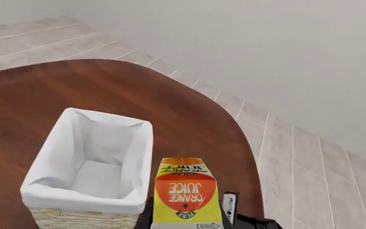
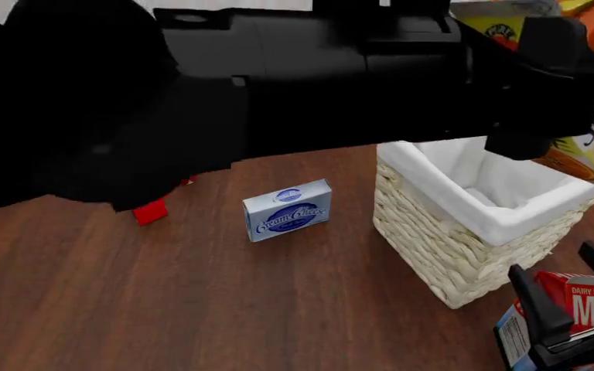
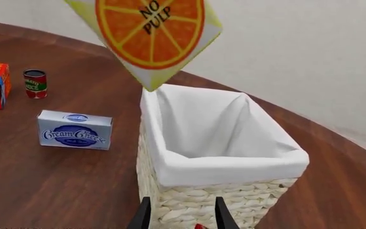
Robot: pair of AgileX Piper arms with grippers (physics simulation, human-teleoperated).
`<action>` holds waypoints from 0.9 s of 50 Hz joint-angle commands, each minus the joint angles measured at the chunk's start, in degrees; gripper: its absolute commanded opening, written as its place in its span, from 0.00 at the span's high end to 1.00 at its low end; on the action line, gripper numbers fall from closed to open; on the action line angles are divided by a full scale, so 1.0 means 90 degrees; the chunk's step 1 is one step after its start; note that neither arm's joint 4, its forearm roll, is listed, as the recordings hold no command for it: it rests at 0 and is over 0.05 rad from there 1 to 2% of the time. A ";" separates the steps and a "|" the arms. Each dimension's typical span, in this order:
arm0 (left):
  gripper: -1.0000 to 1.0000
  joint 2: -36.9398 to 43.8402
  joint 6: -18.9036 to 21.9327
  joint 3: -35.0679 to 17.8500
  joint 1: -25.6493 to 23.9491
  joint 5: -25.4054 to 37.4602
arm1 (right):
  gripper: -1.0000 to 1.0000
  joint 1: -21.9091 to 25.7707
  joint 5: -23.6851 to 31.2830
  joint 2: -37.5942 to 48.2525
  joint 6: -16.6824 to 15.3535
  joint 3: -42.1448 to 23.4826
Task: Pick up the orange juice, and put it in the basket.
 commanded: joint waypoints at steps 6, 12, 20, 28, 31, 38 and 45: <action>1.00 0.0625 0.0577 -0.0518 0.0332 0.0185 | 0.00 0.0034 -0.0162 0.0198 -0.0047 0.0000; 1.00 0.0827 0.0654 -0.0840 0.0437 0.0335 | 0.00 0.0037 -0.0262 0.0320 -0.0071 0.0000; 1.00 0.1145 0.0766 -0.1215 0.0556 0.0507 | 0.00 0.0023 -0.0248 0.0326 -0.0103 0.0000; 1.00 0.1562 0.0908 -0.1474 0.0562 0.0754 | 0.00 0.0023 -0.0383 0.0489 -0.0135 0.0000; 1.00 0.1668 0.0893 -0.1500 0.0589 0.0782 | 0.00 0.0026 -0.0504 0.0623 -0.0148 0.0000; 1.00 0.1828 0.0949 -0.1552 0.0662 0.0824 | 0.00 0.0038 -0.0810 0.0950 -0.0172 0.0000; 1.00 0.2087 0.0808 -0.1757 0.0757 0.0975 | 0.00 0.0046 -0.0862 0.1021 -0.0188 0.0000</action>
